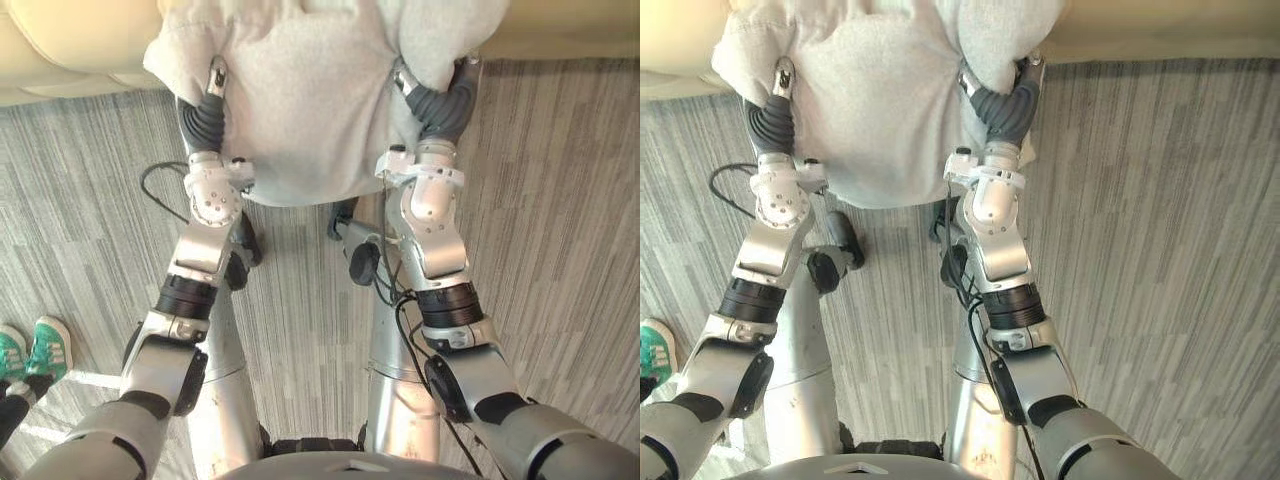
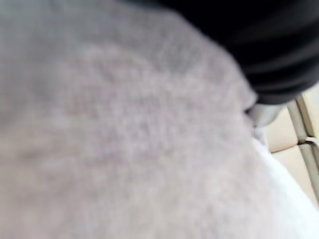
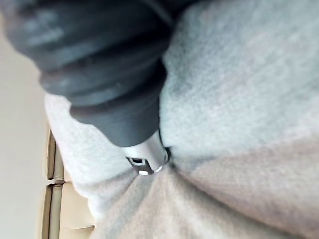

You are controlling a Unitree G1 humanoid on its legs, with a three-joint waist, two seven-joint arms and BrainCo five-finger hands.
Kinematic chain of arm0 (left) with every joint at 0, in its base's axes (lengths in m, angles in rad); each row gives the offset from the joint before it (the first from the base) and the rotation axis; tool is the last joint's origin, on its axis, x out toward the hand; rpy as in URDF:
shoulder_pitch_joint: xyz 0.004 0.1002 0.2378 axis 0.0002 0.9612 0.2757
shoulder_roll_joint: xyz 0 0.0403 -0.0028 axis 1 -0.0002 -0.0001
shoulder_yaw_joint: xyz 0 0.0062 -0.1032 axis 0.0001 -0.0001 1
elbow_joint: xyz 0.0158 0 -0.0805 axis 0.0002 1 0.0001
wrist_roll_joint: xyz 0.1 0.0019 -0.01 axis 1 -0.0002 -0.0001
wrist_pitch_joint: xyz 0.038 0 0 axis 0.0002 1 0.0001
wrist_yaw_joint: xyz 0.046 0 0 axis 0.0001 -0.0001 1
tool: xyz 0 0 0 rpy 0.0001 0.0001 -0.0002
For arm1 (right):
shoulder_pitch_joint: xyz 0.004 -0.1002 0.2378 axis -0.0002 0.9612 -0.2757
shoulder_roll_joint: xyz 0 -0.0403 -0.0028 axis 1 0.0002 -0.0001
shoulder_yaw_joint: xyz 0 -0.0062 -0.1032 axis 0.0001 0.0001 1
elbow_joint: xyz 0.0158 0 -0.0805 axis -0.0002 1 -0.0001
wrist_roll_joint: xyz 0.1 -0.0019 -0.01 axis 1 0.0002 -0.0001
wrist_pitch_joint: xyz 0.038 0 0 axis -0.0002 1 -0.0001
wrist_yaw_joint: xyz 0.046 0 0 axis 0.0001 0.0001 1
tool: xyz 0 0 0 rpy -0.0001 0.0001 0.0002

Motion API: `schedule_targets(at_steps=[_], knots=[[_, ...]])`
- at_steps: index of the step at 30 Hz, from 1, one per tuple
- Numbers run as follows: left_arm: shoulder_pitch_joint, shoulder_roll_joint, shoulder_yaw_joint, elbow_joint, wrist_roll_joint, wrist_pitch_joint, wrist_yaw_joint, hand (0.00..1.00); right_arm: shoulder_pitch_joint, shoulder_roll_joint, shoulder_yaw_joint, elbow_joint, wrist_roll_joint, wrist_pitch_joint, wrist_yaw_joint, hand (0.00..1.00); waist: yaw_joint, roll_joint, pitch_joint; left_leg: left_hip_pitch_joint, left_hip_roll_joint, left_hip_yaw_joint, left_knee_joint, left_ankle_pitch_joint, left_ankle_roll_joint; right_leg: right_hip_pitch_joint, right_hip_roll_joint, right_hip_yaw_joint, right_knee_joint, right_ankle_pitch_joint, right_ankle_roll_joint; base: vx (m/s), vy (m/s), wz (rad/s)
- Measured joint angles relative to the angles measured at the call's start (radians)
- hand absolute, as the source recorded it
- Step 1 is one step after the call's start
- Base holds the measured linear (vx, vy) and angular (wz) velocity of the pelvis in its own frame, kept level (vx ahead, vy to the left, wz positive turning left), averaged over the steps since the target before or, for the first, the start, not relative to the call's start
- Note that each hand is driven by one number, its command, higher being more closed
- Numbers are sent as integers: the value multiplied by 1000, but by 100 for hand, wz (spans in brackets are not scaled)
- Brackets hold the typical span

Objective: Pick up cushions and gather them together orderly.

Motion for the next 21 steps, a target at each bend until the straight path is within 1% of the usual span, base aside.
schedule_targets(at_steps=[2, 4, 5, 6, 7, 8, 9, 10, 11, 12, 13, 16, 17, 18, 19, 20, 21], knots=[[59, -14, -2, -46, 23, -1, -8, 100, 39, 4, 0, -6, 20, -6, 25, 100, 1, 0, 0, 76, -3, 6, -31, 1, -2, 73, 2, 0, -27, 1, 3, 0, 0, 0], [91, -26, -2, -74, 27, -1, -14, 100, 66, 8, 0, -16, 28, -9, 38, 100, 3, 1, -3, 113, -7, 11, -47, 1, -2, 110, 2, -2, -41, -1, 6, -22, -28, 4], [145, -56, -3, -114, 27, -1, -21, 100, 111, 17, 0, -35, 40, -8, 49, 100, 8, 0, -2, 188, -12, 25, -74, 2, -3, 177, -3, -3, -56, -1, 4, -17, -42, 5], [168, -68, -2, -128, 27, -1, -22, 100, 129, 25, 0, -36, 46, -8, 56, 100, 9, 0, -3, 220, -16, 28, -86, 1, -3, 205, -5, -3, -63, 0, 3, -14, -42, 9], [226, -94, -7, -148, 28, -4, -26, 100, 184, 37, 6, -37, 58, -14, 75, 100, 8, -2, -52, 250, -27, 28, -111, -2, -2, 232, -10, -3, -77, -12, 16, 5, -46, 13], [291, -118, -13, -182, 28, -7, -39, 100, 250, 44, 11, -45, 58, -25, 96, 100, 8, -2, -97, 304, -33, 30, -143, -4, -1, 285, -9, -5, -105, -18, 23, 8, -28, 13], [307, -121, -15, -188, 28, -12, -46, 100, 268, 46, 12, -50, 58, -27, 103, 100, 9, -2, -97, 331, -35, 31, -154, -3, -3, 314, -9, -7, -114, -19, 25, 36, -26, 10], [352, -122, -21, -212, 28, -14, -62, 100, 322, 50, 17, -74, 58, -27, 120, 100, 11, -2, -97, 417, -41, 35, -186, -1, -9, 396, -10, -10, -139, -24, 29, 35, -9, 5], [370, -122, -22, -220, 28, -17, -66, 100, 343, 52, 21, -84, 58, -28, 127, 100, 11, -2, -98, 448, -44, 36, -198, -1, -9, 425, -10, -11, -149, -24, 29, 53, -13, 4], [423, -122, -24, -240, 25, -23, -83, 100, 409, 61, 29, -113, 58, -32, 148, 100, 12, -3, -112, 534, -48, 47, -236, -2, -11, 507, -10, -14, -180, -27, 34, 60, -7, 0], [452, -122, -24, -255, 25, -28, -90, 100, 439, 65, 37, -125, 58, -34, 157, 100, 13, -3, -114, 584, -54, 50, -259, -4, -13, 555, -9, -15, -200, -31, 42, 90, -3, 0], [567, -123, -30, -302, 19, -48, -112, 100, 557, 65, 71, -169, 58, -37, 188, 100, 12, -4, -148, 750, -63, 66, -347, -2, -15, 716, -2, -20, -282, -26, 49, 142, 11, -3], [605, -123, -33, -311, 12, -53, -124, 100, 596, 64, 80, -179, 57, -37, 199, 100, 15, -4, -171, 795, -65, 75, -372, -1, -17, 756, 4, -22, -307, -22, 50, 192, 25, -13], [664, -122, -34, -331, -15, -59, -138, 100, 653, 66, 98, -197, 57, -37, 215, 100, 16, -4, -206, 858, -65, 83, -412, 0, -19, 817, 12, -22, -349, -17, 55, 201, 29, -14], [708, -123, -34, -335, -27, -74, -155, 100, 690, 66, 103, -201, 56, -37, 234, 100, 16, -4, -221, 930, -69, 93, -456, 4, -23, 886, 20, -23, -392, -11, 60, 199, 36, -13], [726, -123, -34, -335, -27, -77, -163, 100, 705, 66, 105, -201, 56, -36, 240, 100, 18, -5, -236, 952, -70, 99, -472, 5, -24, 906, 24, -21, -408, -8, 60, 158, 36, -12], [754, -123, -37, -335, -27, -78, -175, 100, 732, 66, 107, -201, 55, -36, 247, 100, 23, -5, -263, 985, -72, 105, -502, 9, -26, 936, 28, -20, -436, -4, 63, 198, 37, -5]])
